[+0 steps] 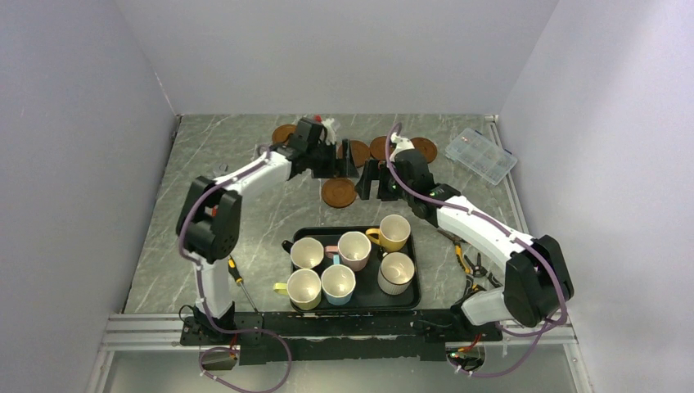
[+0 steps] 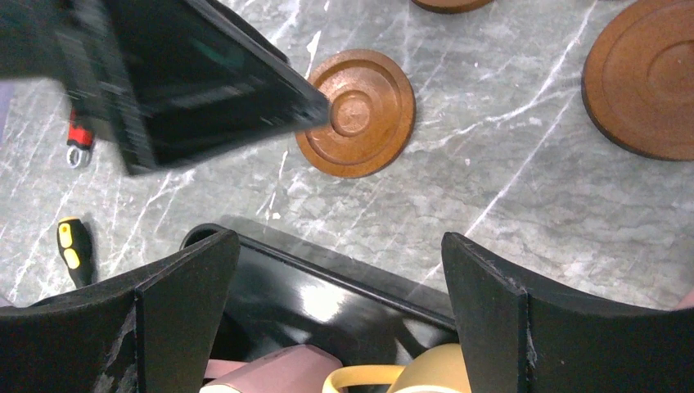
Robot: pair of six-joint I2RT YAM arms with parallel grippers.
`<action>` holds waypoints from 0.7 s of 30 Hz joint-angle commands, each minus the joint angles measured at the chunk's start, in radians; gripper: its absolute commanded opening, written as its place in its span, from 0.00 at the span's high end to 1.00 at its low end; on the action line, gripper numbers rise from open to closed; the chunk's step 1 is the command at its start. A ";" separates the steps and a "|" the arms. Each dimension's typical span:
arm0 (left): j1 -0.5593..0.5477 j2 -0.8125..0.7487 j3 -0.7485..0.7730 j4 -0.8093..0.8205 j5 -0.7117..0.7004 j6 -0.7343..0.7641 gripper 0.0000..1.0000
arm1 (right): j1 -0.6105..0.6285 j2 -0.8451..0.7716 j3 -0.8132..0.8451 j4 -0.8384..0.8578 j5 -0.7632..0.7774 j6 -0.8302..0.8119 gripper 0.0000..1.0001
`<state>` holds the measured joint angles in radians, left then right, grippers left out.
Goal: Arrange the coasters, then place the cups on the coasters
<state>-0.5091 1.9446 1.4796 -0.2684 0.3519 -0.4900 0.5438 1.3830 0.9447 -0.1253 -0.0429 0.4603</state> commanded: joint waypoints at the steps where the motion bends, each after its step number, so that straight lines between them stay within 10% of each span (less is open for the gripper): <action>1: 0.065 -0.163 -0.027 -0.052 -0.019 0.034 0.07 | 0.026 -0.048 -0.015 0.090 0.040 -0.017 0.01; 21: 0.370 -0.474 -0.247 -0.174 -0.159 0.168 0.06 | 0.252 0.531 0.522 -0.313 0.377 0.030 0.00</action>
<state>-0.1368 1.5326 1.2160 -0.4381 0.2543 -0.3737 0.7799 1.8462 1.3579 -0.3458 0.2626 0.4461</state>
